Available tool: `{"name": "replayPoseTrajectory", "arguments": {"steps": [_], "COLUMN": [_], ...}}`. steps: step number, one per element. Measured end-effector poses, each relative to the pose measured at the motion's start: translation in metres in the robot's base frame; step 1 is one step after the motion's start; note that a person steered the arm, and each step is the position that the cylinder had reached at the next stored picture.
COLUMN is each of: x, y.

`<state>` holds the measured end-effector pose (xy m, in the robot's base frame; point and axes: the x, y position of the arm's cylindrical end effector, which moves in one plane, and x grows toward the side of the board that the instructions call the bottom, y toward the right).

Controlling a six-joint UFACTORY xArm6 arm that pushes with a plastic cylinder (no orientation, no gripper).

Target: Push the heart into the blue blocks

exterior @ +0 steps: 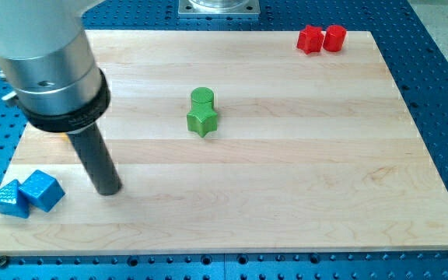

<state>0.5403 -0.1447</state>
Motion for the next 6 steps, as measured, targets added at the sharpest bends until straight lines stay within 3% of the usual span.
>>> {"name": "replayPoseTrajectory", "arguments": {"steps": [1, 2, 3, 4, 5, 6], "x": [-0.061, -0.13, -0.163, -0.17, -0.145, -0.087], "y": [0.016, -0.007, -0.047, -0.096, -0.111, -0.107]}}
